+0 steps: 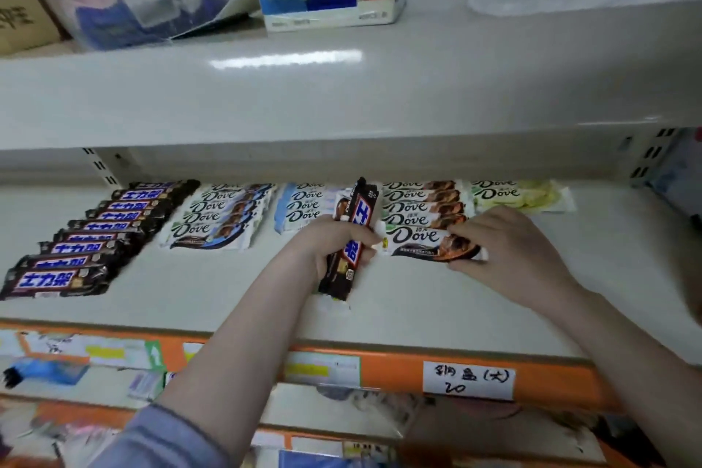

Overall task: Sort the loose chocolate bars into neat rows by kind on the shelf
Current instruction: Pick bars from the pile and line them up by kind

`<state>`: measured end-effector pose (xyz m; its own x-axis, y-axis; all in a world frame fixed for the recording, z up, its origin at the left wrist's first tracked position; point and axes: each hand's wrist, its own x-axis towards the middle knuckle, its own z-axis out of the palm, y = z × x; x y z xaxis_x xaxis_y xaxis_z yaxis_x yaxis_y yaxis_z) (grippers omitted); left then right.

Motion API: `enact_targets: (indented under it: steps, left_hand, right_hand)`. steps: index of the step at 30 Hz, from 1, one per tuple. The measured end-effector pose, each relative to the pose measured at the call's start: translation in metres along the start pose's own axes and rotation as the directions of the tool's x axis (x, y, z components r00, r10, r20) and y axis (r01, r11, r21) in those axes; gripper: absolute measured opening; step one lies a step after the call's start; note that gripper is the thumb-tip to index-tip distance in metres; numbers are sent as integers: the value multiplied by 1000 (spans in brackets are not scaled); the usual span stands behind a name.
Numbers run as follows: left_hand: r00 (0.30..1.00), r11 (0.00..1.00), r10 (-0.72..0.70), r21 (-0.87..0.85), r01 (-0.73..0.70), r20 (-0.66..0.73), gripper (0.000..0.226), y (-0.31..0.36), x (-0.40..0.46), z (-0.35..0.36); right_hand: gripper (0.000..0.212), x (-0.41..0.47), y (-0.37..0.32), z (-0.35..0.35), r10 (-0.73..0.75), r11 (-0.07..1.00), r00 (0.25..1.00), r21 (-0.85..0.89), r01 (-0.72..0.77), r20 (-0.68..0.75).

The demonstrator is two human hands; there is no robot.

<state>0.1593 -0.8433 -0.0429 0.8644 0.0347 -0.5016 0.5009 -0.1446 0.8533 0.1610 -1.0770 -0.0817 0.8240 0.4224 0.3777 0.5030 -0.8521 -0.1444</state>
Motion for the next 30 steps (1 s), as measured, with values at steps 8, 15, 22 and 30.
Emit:
enact_targets:
  steps: [8,15,22,30]
  left_hand:
    - [1000,996,15,-92,-14,8,11,-6,7,-5]
    - [996,996,3,-86,4,85,6,-5,11,-9]
    - [991,998,-16,-65,25,136,13,-4,12,-9]
    - [993,996,44,-80,-35,111,18,-8,0,-19]
  right_hand:
    - [45,9,6,14,33,995,999,94,-33,-5]
    - [42,10,4,16,55,989,998,136,-57,14]
    - [41,7,1,13,100,990,995,100,-102,28]
    - [40,4,-1,8,146,989,989,24,-147,30]
